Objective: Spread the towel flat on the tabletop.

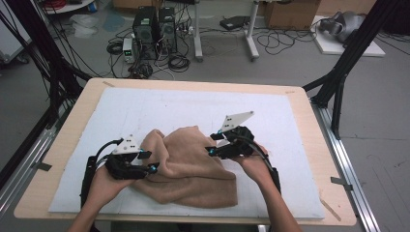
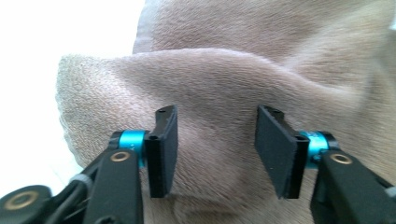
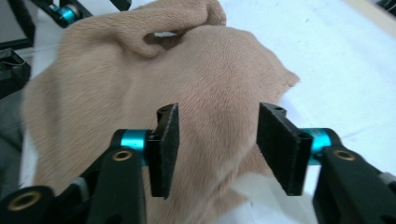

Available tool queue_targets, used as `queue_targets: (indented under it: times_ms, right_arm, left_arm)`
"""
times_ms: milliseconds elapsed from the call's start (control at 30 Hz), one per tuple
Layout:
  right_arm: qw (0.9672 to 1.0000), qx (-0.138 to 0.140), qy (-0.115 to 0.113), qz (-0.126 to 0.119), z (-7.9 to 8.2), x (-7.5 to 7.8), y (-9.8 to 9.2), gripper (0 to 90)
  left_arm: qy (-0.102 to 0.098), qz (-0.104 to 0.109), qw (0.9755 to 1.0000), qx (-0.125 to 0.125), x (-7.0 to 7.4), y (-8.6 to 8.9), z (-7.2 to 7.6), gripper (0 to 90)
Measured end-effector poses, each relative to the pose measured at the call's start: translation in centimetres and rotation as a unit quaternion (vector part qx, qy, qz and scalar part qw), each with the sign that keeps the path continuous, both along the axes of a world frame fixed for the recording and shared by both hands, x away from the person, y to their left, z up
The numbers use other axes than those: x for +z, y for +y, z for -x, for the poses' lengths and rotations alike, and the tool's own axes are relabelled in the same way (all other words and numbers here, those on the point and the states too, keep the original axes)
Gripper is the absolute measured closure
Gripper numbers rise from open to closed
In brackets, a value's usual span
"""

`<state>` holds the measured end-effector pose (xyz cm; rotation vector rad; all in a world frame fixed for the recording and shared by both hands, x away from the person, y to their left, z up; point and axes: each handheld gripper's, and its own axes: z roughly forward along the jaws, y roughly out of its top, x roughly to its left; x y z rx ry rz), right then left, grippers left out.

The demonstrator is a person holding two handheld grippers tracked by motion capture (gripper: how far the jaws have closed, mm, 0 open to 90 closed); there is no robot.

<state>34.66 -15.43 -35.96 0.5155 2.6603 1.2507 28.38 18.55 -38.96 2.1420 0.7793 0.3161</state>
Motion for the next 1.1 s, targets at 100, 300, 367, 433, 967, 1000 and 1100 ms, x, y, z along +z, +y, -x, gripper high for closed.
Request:
queue_targets:
  times_ms: [100, 300, 367, 433, 967, 1000, 1100]
  right_arm:
    - [0.9999, -0.001, 0.009, 0.010, -0.7, -0.9, 1.0, 44.4]
    - [0.9984, 0.008, 0.045, 0.034, -1.7, -3.8, 2.8, 69.7]
    - [0.9984, 0.006, 0.046, 0.033, -1.6, -3.9, 2.5, 73.0]
    - [0.9988, -0.001, 0.041, 0.029, -1.4, -3.6, 2.1, 74.1]
    - [0.9991, -0.034, 0.002, 0.027, 2.2, -0.4, -4.1, 82.3]
    - [0.9990, -0.033, -0.001, 0.031, 2.3, -0.4, -4.2, 82.6]
    - [0.9992, -0.032, -0.001, 0.026, 3.2, -0.6, -4.6, 83.2]
  left_arm:
    - [0.009, -0.009, 0.9999, -0.006, -0.5, -0.3, -0.6, 44.6]
    - [0.048, -0.039, 0.9980, -0.015, -2.4, -1.2, -2.1, 58.2]
    - [0.044, -0.054, 0.9973, -0.024, -2.8, -1.6, -2.1, 66.1]
    - [0.034, -0.056, 0.9975, -0.026, -2.6, -1.8, -1.9, 73.7]
    - [-0.004, -0.027, 0.9990, -0.035, -1.0, -1.9, -0.2, 84.3]
    - [-0.005, -0.026, 0.9991, -0.034, -1.0, -1.8, -0.2, 84.3]
    - [0.002, -0.020, 0.9993, -0.031, -1.1, -1.1, 0.1, 84.4]
